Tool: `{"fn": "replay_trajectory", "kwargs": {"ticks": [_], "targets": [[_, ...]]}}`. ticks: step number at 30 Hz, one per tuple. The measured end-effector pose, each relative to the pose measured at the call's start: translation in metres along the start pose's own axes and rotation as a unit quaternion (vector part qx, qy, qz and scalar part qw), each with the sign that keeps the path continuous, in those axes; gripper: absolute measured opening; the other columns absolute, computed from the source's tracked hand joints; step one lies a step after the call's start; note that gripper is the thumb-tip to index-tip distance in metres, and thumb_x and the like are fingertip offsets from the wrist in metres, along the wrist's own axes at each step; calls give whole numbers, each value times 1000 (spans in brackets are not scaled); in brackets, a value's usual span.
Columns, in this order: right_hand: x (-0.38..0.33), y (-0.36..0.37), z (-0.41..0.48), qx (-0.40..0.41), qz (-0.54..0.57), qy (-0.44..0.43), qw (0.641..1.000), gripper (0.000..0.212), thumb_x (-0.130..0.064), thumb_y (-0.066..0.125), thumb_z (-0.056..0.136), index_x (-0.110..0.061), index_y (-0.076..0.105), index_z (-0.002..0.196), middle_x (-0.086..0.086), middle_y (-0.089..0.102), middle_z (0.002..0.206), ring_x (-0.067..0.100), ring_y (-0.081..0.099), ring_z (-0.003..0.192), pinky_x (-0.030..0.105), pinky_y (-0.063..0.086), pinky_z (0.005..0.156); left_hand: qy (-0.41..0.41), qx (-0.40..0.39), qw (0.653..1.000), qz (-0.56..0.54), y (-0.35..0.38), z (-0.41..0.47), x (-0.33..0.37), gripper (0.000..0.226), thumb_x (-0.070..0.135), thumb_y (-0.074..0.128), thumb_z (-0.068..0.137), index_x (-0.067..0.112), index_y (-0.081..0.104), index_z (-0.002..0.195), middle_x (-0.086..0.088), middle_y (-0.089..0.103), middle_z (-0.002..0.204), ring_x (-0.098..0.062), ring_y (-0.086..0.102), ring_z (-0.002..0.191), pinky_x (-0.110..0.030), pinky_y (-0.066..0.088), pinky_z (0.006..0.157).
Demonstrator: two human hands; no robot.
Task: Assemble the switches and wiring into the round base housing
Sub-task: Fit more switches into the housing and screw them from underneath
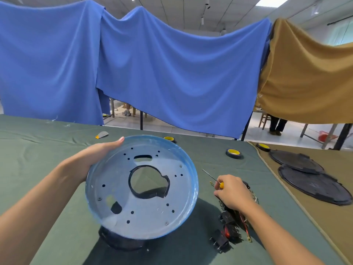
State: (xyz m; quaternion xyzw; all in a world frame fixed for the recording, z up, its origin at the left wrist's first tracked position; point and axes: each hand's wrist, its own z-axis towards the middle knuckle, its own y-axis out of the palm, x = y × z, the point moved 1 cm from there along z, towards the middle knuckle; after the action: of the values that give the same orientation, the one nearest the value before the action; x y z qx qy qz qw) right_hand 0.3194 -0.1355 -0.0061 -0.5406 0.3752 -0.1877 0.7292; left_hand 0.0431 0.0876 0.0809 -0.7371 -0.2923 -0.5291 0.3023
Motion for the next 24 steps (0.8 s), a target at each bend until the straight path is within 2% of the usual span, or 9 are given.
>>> {"fn": "replay_trajectory", "kwargs": {"ticks": [4,6,8,11,14,16,18,21,24], "targets": [[-2,-11,-1,29,93,-9,995,12,-22,72,82,-25,65,73,0,66,84,22,56,93,30,45,73,187,63,980,9,4,-6,31,37,55,70,80,22,78,92,-7,77,94,-27,74,80,-37,61,69],[-6,-25,-2,58,208,-8,976,13,-15,78,78,-21,68,72,-2,68,77,18,60,81,27,42,65,285,105,952,40,11,-9,42,25,55,73,80,32,76,90,2,75,92,-19,70,78,-32,55,70],[-9,-38,-5,59,360,2,931,10,-6,77,78,-12,70,79,-1,67,71,5,59,60,20,40,54,373,179,904,111,20,-11,47,26,54,74,78,37,72,98,6,66,93,-14,60,80,-29,47,75],[-11,-50,-12,43,473,16,880,7,0,73,81,1,69,86,-1,59,59,-3,45,36,8,32,39,478,278,791,261,39,-15,38,47,50,73,80,27,65,120,1,55,109,-17,56,92,-32,45,88],[-11,-57,-21,36,484,12,874,9,-2,72,83,3,68,88,7,59,67,-1,40,36,10,30,37,521,310,710,358,56,-12,17,60,53,65,85,11,62,126,-16,56,119,-35,59,101,-49,48,92],[-11,-59,-26,35,495,12,868,9,-3,71,83,3,67,89,10,58,68,6,34,39,16,27,37,543,319,660,409,65,-8,0,66,55,57,85,3,61,124,-22,57,119,-40,58,102,-50,47,85],[-11,-60,-29,41,504,11,862,8,-3,71,83,2,67,89,10,60,67,10,29,42,19,24,38,578,321,608,440,75,-7,-15,66,51,62,86,-3,59,123,-25,58,117,-43,59,100,-49,46,80],[-10,-62,-31,46,509,5,860,7,-2,71,82,1,68,88,11,61,69,10,29,41,20,23,38,630,302,542,467,94,-7,-36,65,49,65,89,-5,56,125,-27,60,116,-43,61,99,-49,47,80],[-10,-63,-32,43,503,-2,863,7,-1,72,82,1,70,88,10,58,66,11,29,42,21,23,39,671,262,489,492,108,-8,-62,72,59,61,89,-5,62,121,-27,63,115,-42,63,99,-49,49,81]]}}
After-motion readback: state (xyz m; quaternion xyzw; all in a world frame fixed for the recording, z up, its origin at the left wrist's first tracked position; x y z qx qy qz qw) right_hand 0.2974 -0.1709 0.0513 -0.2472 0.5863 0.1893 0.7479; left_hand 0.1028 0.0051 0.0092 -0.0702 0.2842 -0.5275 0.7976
